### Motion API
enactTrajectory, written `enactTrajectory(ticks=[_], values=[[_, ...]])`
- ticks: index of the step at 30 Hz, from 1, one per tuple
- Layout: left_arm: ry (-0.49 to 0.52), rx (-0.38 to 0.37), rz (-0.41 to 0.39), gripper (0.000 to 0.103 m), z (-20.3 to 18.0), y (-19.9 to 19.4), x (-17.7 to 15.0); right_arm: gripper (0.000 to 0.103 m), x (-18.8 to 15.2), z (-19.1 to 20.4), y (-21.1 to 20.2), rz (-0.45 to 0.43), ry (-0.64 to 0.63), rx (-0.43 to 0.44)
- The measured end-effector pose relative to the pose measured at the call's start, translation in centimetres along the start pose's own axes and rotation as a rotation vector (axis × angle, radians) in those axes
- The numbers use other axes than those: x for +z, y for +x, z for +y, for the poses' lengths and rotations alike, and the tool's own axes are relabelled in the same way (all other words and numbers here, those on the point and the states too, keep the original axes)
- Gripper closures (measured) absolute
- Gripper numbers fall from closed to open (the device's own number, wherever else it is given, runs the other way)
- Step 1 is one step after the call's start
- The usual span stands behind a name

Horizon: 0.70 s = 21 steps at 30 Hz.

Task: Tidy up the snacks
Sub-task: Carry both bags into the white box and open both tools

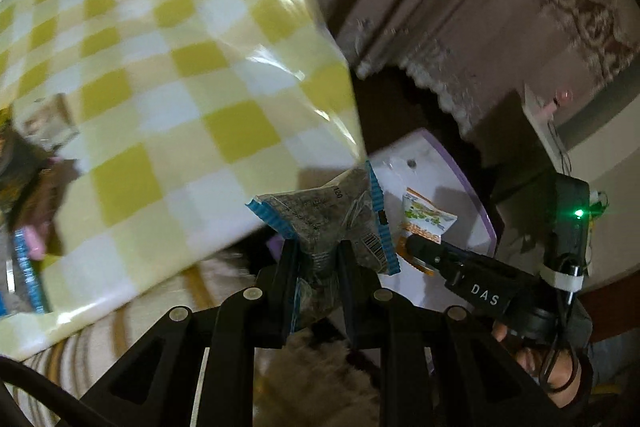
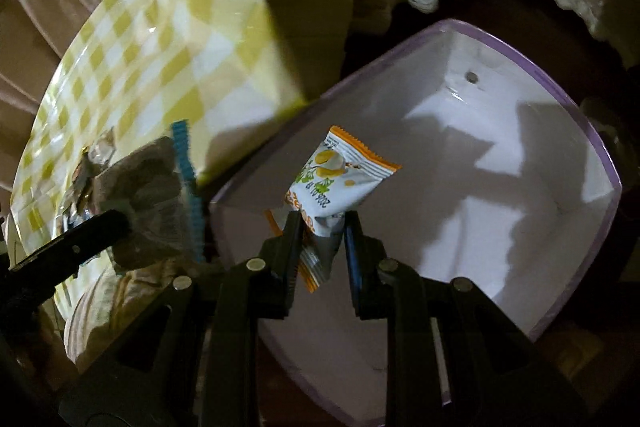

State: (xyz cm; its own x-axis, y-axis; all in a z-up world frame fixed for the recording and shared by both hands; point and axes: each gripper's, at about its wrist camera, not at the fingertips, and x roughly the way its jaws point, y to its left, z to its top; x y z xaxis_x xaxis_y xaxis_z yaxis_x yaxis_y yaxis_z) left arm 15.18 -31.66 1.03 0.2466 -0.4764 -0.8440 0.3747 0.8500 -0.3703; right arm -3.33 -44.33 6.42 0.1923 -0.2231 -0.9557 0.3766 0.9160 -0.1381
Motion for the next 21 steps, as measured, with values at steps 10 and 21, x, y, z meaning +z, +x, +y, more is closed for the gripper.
enactTrajectory(ticks=[10,21], values=[[0.006,0.028,0.088,0.078,-2.0,4.3,1.0,0.07,0.5,-1.4,1.8,0.05,0.045,0.008],[-0.038,0.028,0.034,0.055,-1.0,3.0,0.7,0.045,0.5,-0.7,0.6,0.022,0.027,-0.004]])
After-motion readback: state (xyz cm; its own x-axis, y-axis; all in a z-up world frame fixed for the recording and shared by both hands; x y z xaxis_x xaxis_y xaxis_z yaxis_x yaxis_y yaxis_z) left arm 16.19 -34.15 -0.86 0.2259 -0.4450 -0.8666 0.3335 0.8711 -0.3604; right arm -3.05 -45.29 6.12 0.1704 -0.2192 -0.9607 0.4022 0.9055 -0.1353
